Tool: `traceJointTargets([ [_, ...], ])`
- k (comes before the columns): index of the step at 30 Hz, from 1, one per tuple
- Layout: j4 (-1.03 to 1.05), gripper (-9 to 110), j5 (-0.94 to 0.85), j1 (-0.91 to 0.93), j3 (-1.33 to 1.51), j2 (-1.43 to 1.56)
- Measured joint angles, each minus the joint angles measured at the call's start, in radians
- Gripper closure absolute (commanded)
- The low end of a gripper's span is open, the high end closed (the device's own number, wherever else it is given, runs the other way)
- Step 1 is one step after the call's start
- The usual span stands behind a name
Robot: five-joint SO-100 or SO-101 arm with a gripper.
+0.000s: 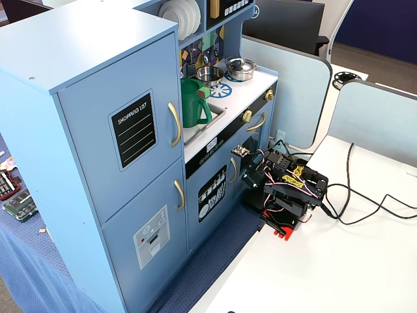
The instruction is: Open the left cabinet door
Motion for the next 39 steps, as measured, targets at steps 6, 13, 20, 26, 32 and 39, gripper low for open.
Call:
traceJointTargets([
  [6, -0.440, 90, 0.031, -0.199, -0.094, -0.040],
  [13, -0.689, 87, -0.066, -0.360, -0.351, -0.252],
  [20, -0.836, 82, -0.173, -0.449, -0.615, -0.442],
  [26, -0.940, 81, -0.219, -0.479, -0.807, -0.597],
  [32, -0.999, 81, -0.224, -0.474, -0.988, -0.773],
  [39, -1.051, 82, -0.247, -0.480, -1.095, -0.911],
])
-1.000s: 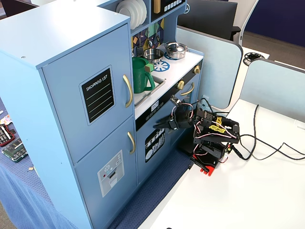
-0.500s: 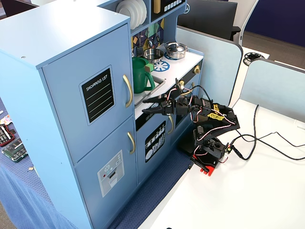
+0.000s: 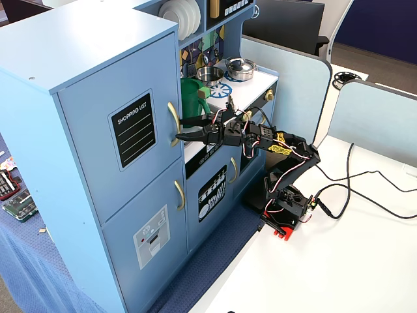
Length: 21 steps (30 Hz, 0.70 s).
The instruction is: Open the left cabinet door
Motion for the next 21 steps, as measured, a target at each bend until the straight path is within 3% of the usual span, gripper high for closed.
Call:
traceJointTargets([
  [21, 0.083, 84, -0.173, -0.365, -0.009, 0.092],
])
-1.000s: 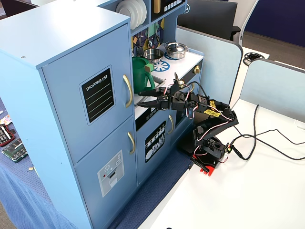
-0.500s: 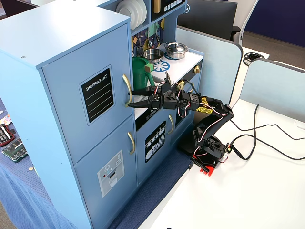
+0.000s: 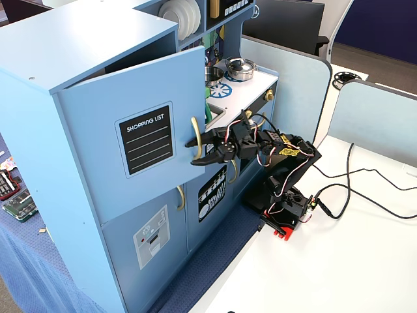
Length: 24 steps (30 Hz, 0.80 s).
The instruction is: Open the left cabinet door
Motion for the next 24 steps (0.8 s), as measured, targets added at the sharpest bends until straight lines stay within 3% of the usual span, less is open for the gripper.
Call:
traceJointTargets([
  [13, 0.098, 83, -0.015, -0.012, 0.092, 0.235],
  [24, 0.330, 81, 0.089, 0.245, 0.138, 0.440],
])
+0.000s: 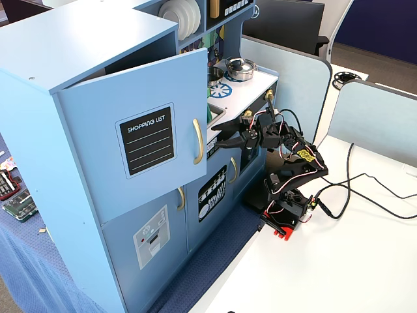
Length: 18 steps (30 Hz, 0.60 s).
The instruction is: Open the left cabinet door
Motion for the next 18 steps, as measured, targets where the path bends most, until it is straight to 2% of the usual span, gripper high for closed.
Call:
traceJointTargets([
  [5, 0.006, 80, 0.051, 0.127, 0.000, -0.035],
  [10, -0.091, 80, 0.055, 0.189, 0.002, -0.153],
  [18, -0.190, 80, 0.008, 0.048, 0.029, -0.199],
])
